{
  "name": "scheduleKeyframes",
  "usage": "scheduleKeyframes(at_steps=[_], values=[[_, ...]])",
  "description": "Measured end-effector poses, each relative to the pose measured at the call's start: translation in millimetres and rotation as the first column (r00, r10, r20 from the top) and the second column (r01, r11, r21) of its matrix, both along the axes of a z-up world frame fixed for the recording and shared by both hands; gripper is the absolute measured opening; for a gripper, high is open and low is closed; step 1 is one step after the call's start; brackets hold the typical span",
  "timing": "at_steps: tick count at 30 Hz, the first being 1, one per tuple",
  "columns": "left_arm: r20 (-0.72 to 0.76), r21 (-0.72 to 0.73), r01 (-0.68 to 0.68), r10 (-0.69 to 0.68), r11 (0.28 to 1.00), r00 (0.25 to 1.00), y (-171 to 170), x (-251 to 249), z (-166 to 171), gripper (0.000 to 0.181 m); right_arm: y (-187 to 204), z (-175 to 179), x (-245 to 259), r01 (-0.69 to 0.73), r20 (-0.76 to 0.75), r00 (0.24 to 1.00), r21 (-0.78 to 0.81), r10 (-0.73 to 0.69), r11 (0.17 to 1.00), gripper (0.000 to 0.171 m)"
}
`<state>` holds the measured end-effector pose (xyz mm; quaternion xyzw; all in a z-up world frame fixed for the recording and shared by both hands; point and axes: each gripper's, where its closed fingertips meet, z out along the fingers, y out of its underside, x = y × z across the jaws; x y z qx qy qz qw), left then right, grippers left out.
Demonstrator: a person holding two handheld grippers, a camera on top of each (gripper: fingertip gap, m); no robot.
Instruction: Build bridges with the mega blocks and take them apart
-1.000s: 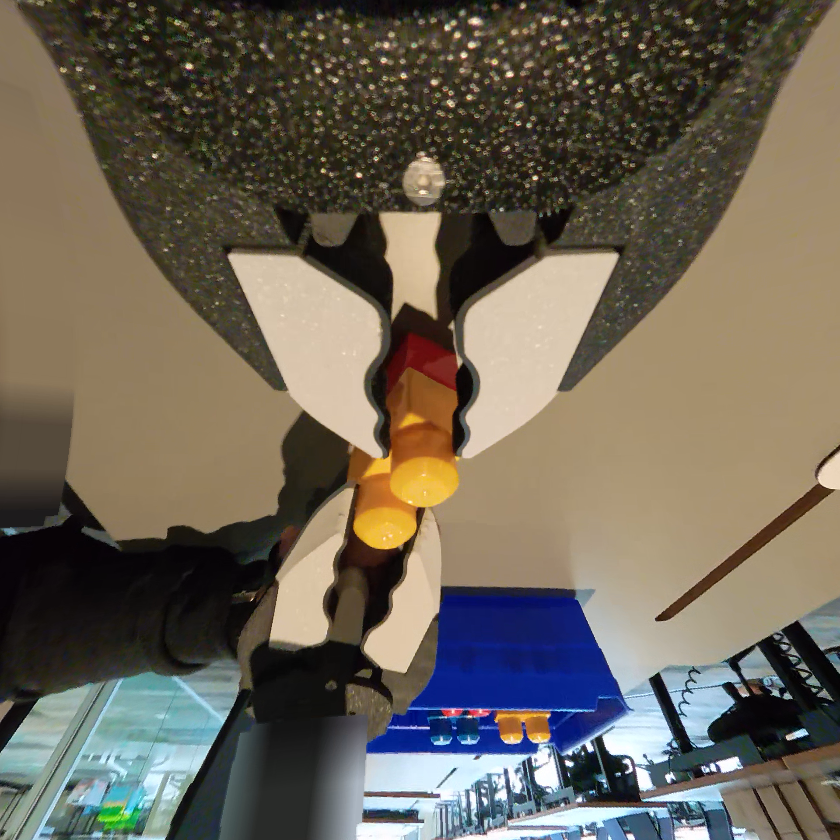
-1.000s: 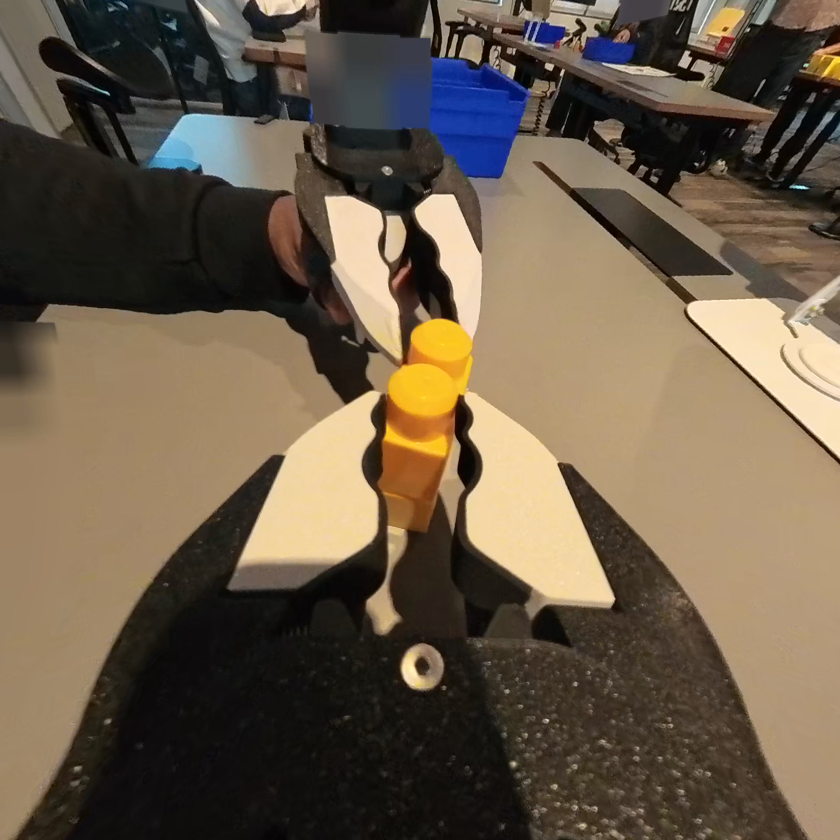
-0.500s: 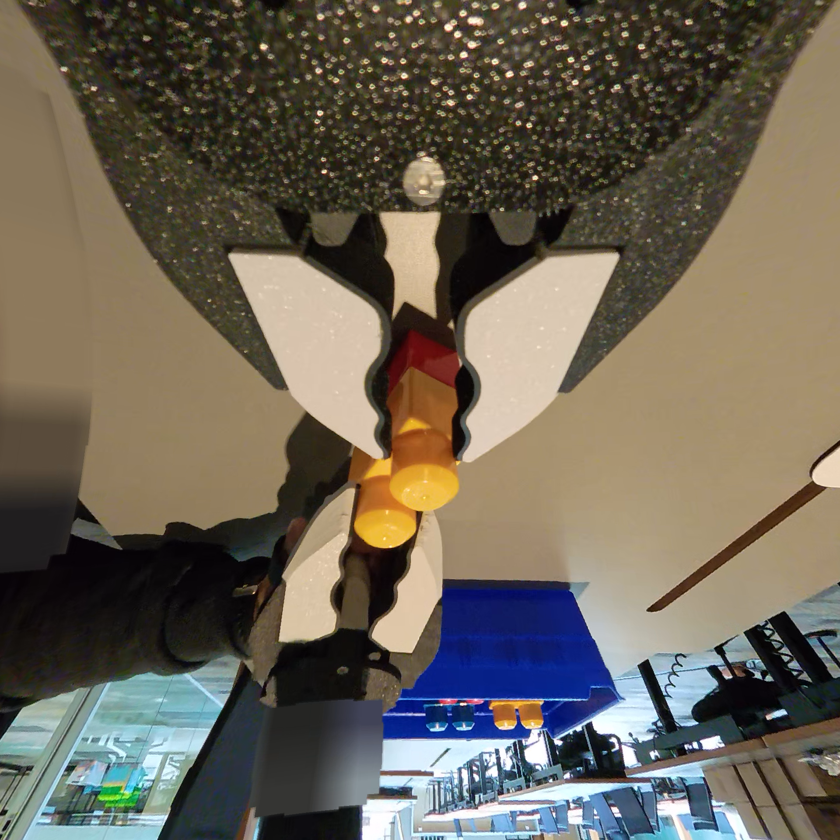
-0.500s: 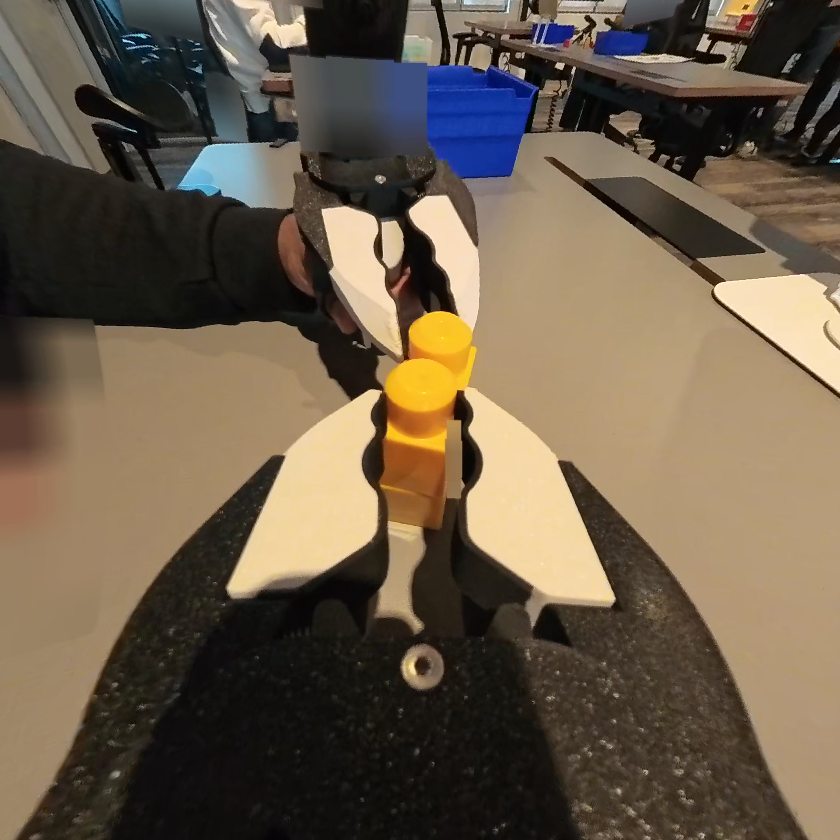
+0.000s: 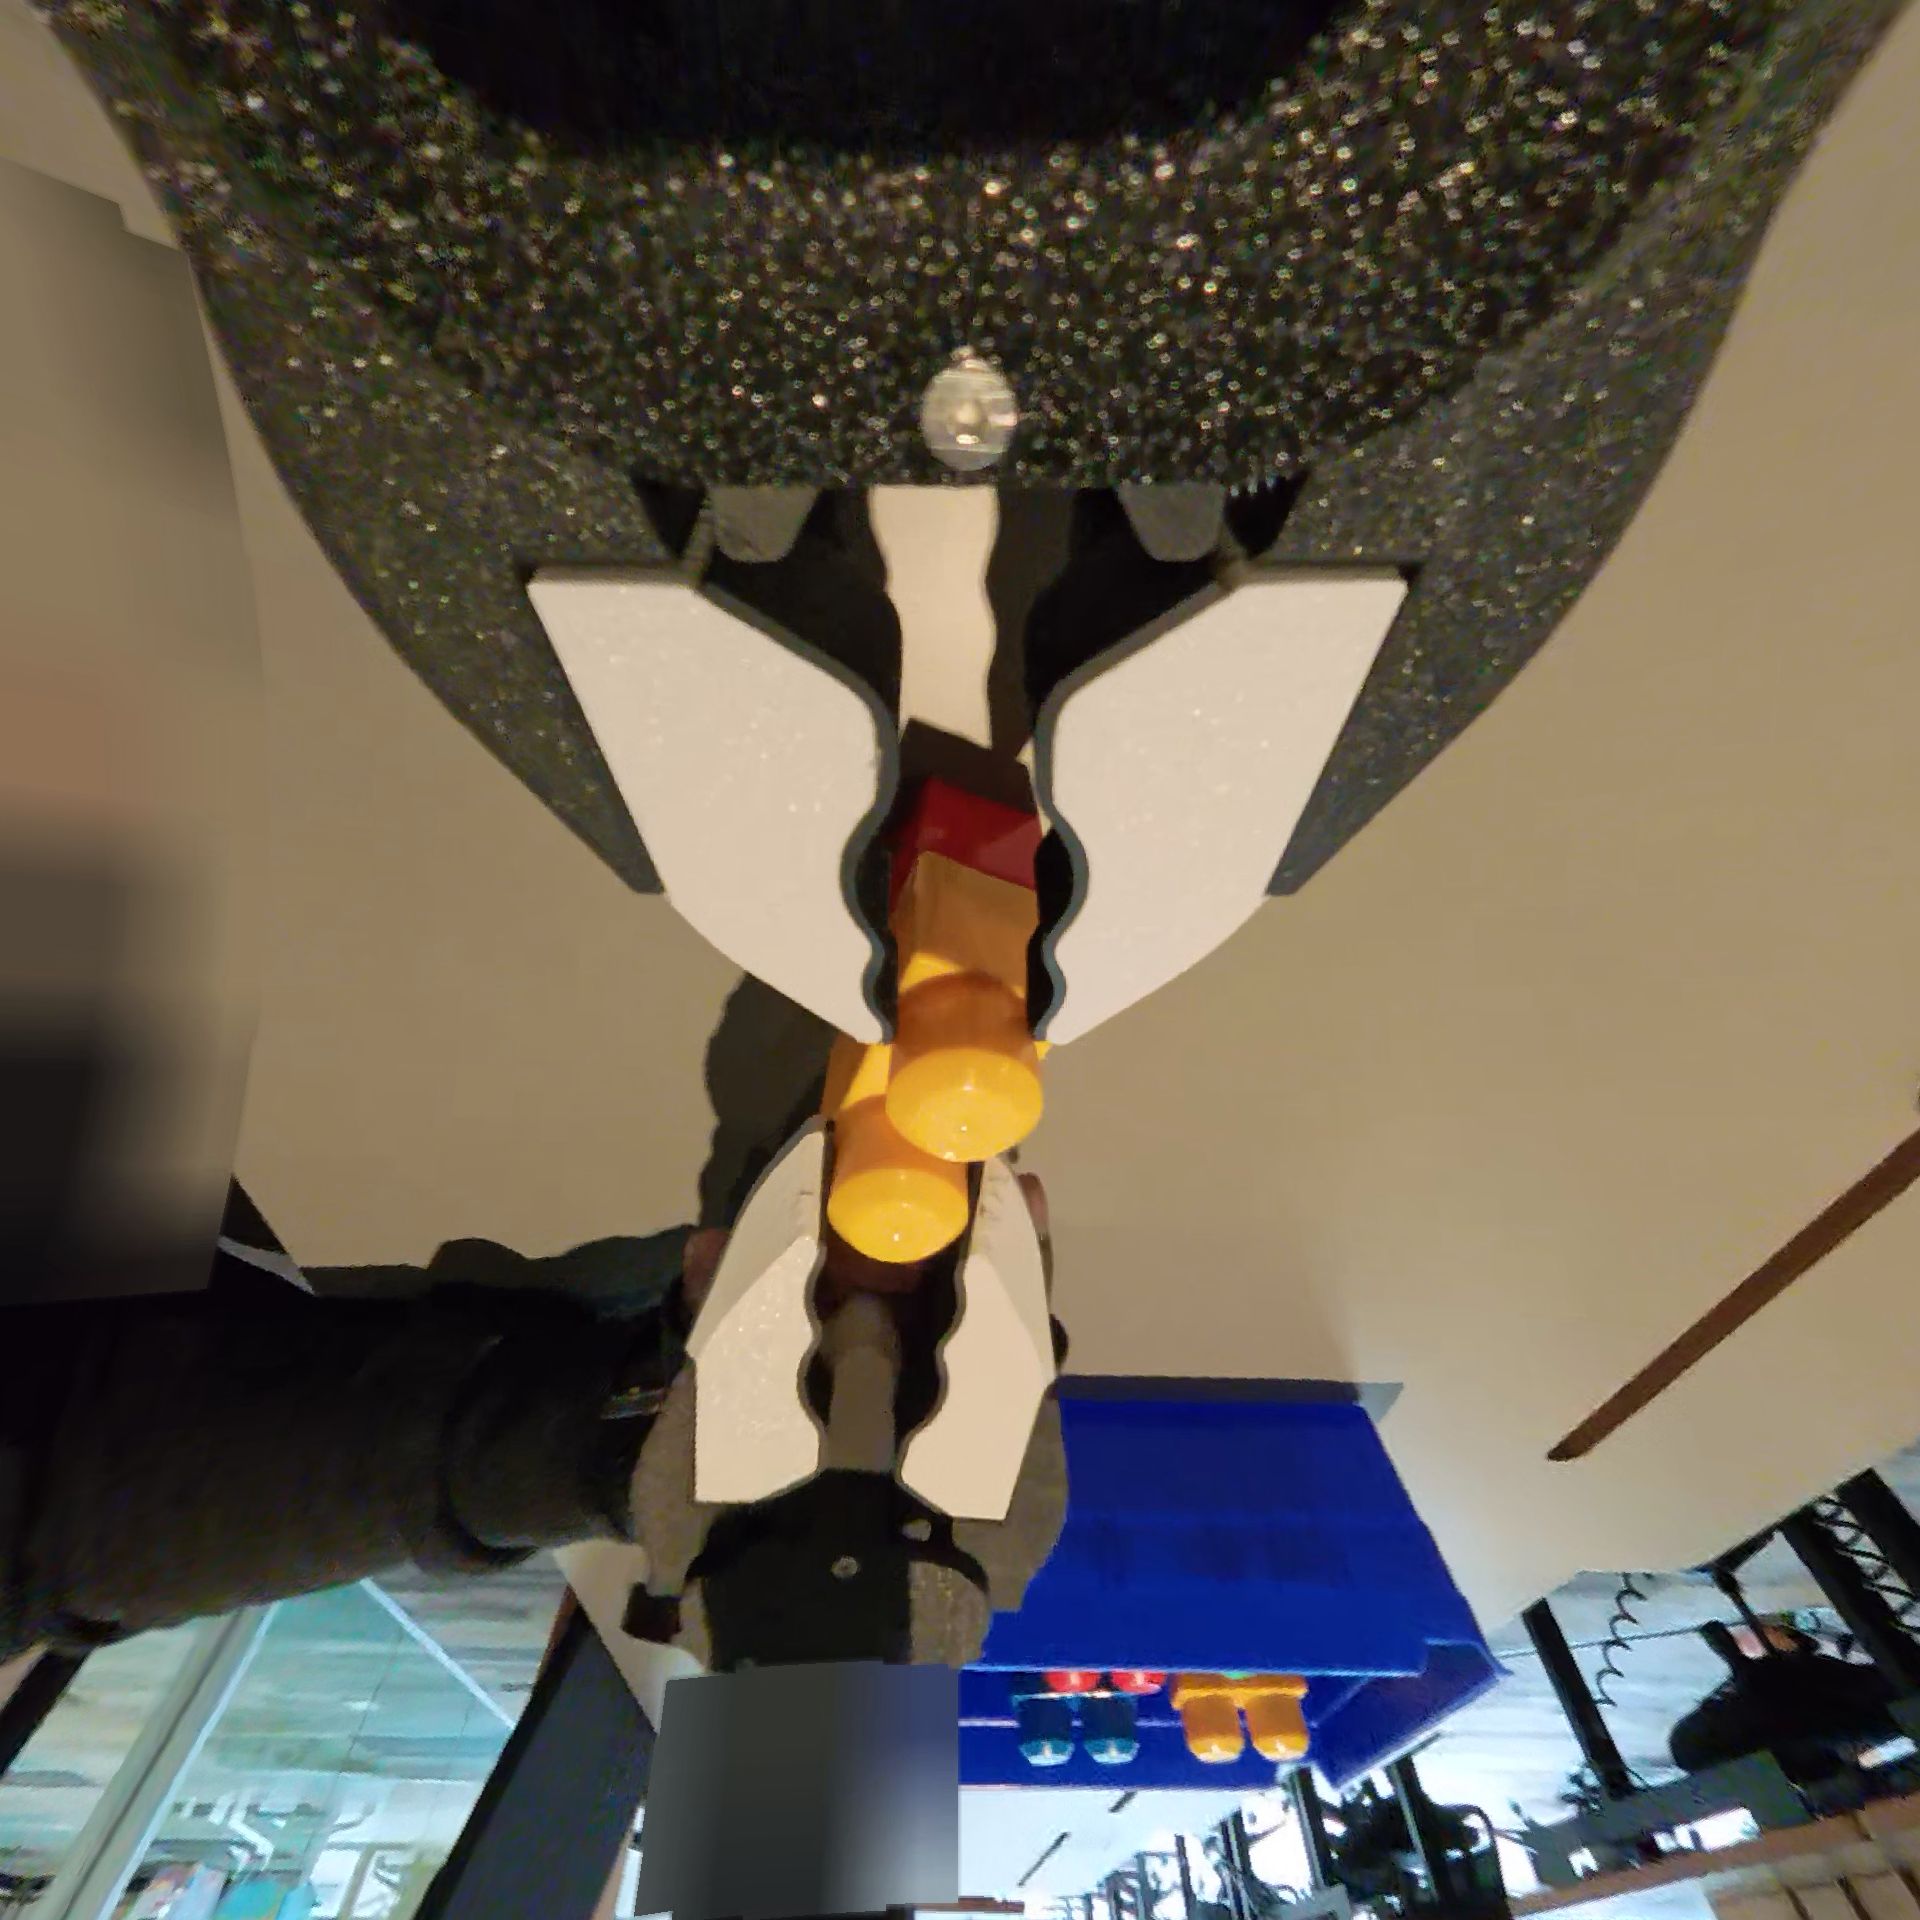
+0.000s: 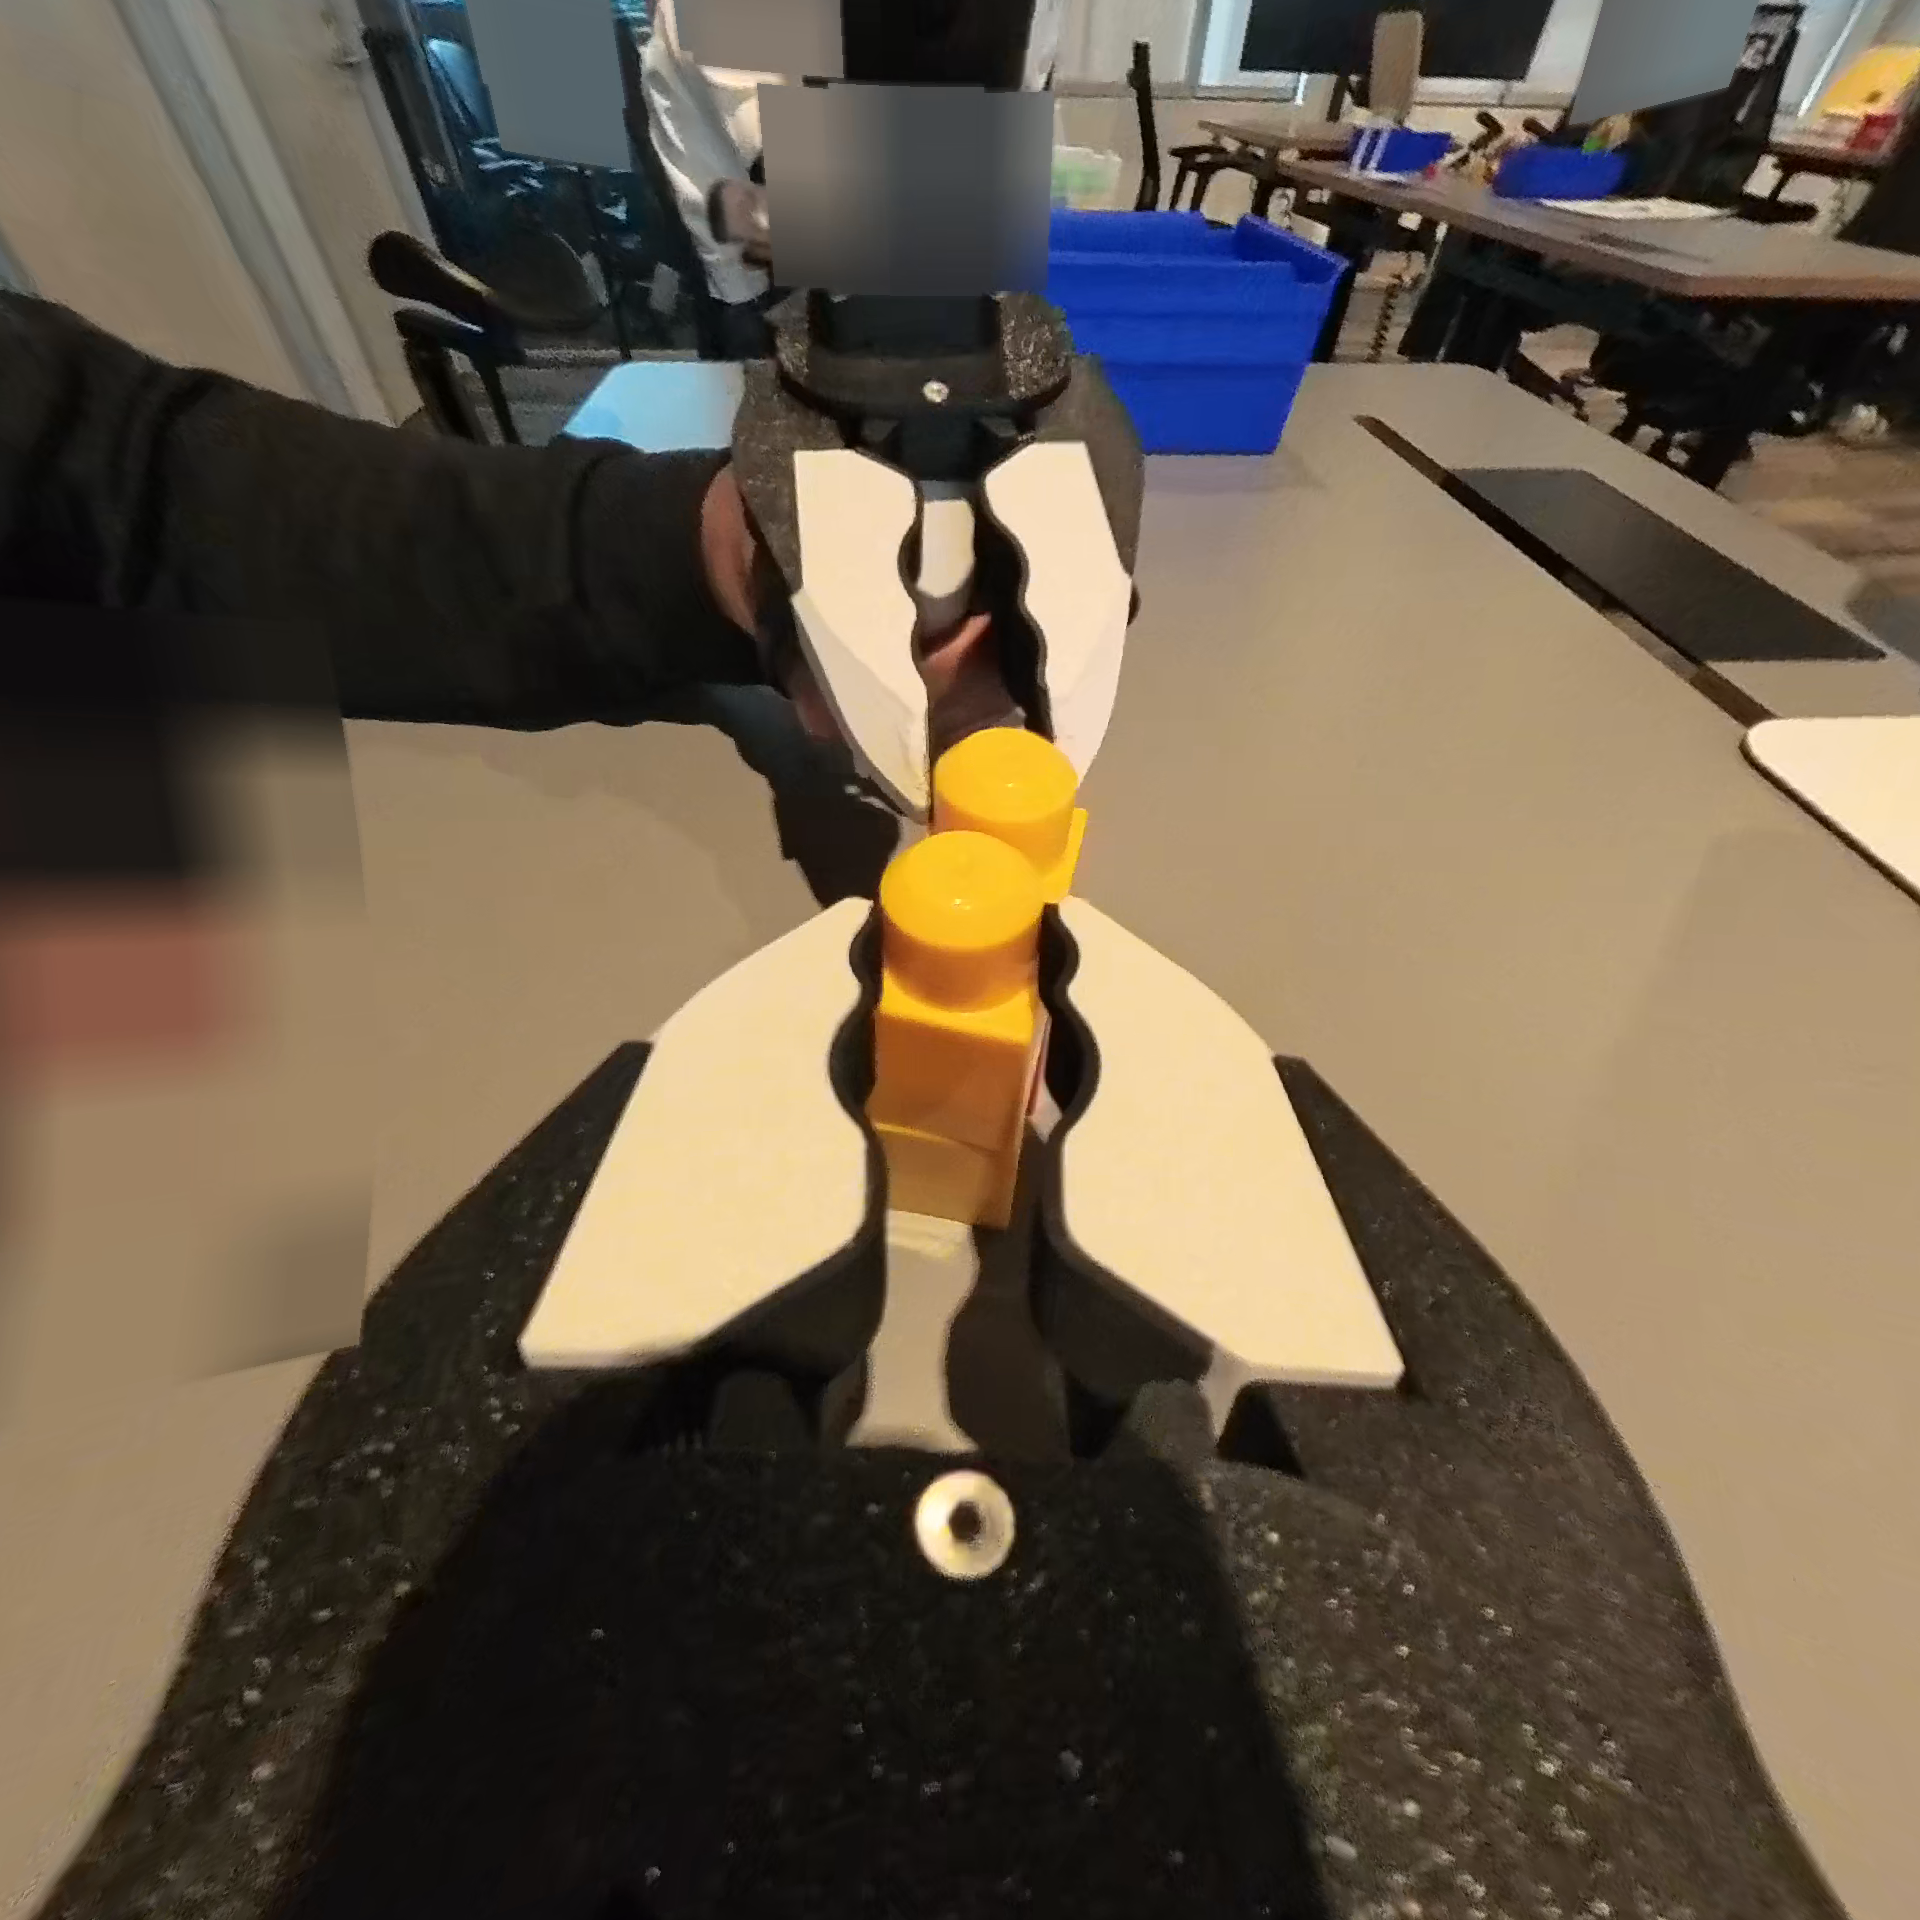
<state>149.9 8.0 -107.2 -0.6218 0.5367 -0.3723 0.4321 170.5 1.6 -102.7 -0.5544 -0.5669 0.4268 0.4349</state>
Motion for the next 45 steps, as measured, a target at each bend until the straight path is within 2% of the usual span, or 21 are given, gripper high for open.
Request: scheduleKeyframes(at_steps=[4, 6, 10, 13, 18, 21, 24, 27, 31, 39, 45], values=[[-0.013, 0.041, 0.049, -0.048, 0.998, 0.999, -4, -6, 0, 0.014, -2, 0, 2, -0.009, 0.003, 1.0, 0.054, 0.008, 0.998, 0.029], [0.027, 0.054, 0.057, -0.058, 0.997, 0.998, -2, -10, 3, 0.01, -4, 1, 6, -0.018, 0.007, 1.0, 0.078, 0.017, 0.997, 0.029], [0.214, -0.007, 0.076, -0.072, 0.997, 0.974, 1, -12, 23, 0.021, -12, 6, 13, -0.053, -0.013, 0.998, 0.087, 0.054, 0.995, 0.029], [0.268, -0.04, 0.106, -0.091, 0.994, 0.959, -1, -5, 24, 0.036, -10, 11, 13, -0.032, -0.023, 0.999, 0.099, 0.034, 0.995, 0.032], [0.163, 0.014, 0.094, -0.096, 0.995, 0.982, -3, 11, 10, 0.043, -10, -1, 11, -0.026, 0.056, 0.998, 0.117, 0.019, 0.993, 0.037], [0.084, 0.05, 0.103, -0.107, 0.993, 0.991, -8, 18, 0, 0.035, -6, -1, 11, -0.003, 0.075, 0.997, 0.127, -0.007, 0.992, 0.036], [0.066, 0.064, 0.091, -0.095, 0.994, 0.993, -8, 17, -1, 0.029, -2, -1, 15, 0.017, 0.09, 0.995, 0.146, -0.03, 0.989, 0.036], [0.03, 0.077, 0.086, -0.089, 0.993, 0.996, -9, 13, -1, 0.029, 7, -3, 19, 0.061, 0.102, 0.992, 0.165, -0.079, 0.984, 0.036], [-0.021, 0.09, 0.057, -0.056, 0.994, 0.998, -9, 13, -2, 0.029, 8, -6, 19, 0.061, 0.103, 0.992, 0.155, -0.077, 0.986, 0.034], [-0.03, 0.079, 0.041, -0.038, 0.996, 0.999, -8, 13, -2, 0.029, 5, -1, 18, 0.05, 0.062, 0.996, 0.135, -0.059, 0.99, 0.036], [-0.016, 0.042, 0.021, -0.02, 0.999, 1.0, -7, 15, -2, 0.03, 9, -6, 17, 0.078, 0.091, 0.992, 0.131, -0.091, 0.988, 0.035]])
